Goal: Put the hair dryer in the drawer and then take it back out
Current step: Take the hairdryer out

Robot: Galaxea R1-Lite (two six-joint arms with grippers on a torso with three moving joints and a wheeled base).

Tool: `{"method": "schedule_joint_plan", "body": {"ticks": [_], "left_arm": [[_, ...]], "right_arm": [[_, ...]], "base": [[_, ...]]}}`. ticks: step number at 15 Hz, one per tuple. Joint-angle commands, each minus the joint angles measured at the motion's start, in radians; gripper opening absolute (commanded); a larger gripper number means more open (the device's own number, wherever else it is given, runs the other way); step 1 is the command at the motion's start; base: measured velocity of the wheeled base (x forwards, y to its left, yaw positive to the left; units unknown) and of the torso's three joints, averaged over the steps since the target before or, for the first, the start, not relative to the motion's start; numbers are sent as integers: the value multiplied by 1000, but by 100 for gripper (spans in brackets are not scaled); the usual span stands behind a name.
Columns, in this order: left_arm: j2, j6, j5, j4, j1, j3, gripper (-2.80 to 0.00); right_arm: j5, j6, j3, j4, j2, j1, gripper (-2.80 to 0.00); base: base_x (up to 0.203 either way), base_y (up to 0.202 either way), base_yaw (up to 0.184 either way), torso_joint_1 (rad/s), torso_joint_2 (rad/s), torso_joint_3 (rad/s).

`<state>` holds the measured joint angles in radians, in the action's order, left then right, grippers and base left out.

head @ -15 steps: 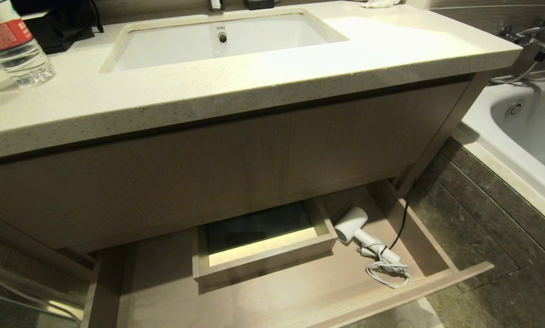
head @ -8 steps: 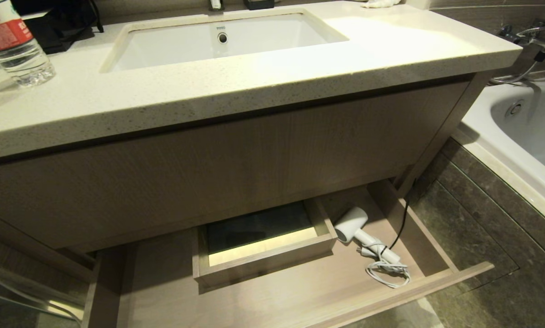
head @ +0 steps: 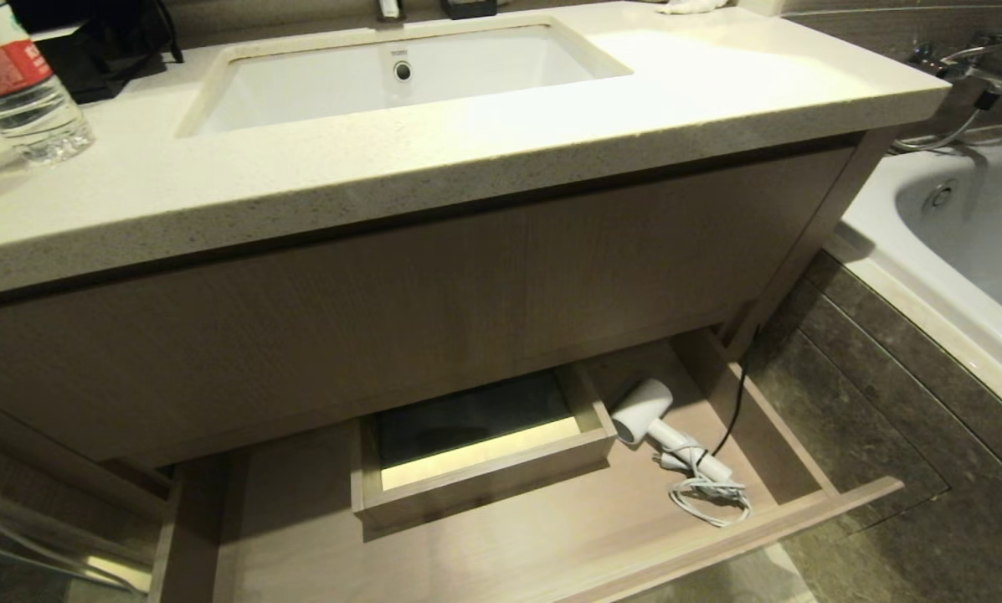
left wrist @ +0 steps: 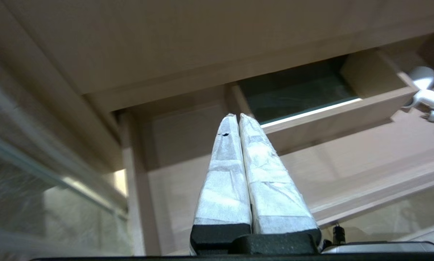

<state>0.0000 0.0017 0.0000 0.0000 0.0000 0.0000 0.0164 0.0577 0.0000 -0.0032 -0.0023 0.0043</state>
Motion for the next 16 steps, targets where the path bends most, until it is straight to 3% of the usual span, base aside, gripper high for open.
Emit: {"method": "schedule_joint_plan", "body": {"ticks": [1,6,16], "left_arm": [[0,0,0,0,0,0,-280],[0,0,0,2,0,0,-280],[0,0,0,1,0,0,-280]], "right_arm": [[0,1,0,0,4,0,-280],[-1,-5,0,0,4,0,-280],[0,-2,0,2,2,0,-280]], "base": [[1,-10,106,4,2,1],[0,-7,131,4,0,2],[0,0,0,0,0,0]]}}
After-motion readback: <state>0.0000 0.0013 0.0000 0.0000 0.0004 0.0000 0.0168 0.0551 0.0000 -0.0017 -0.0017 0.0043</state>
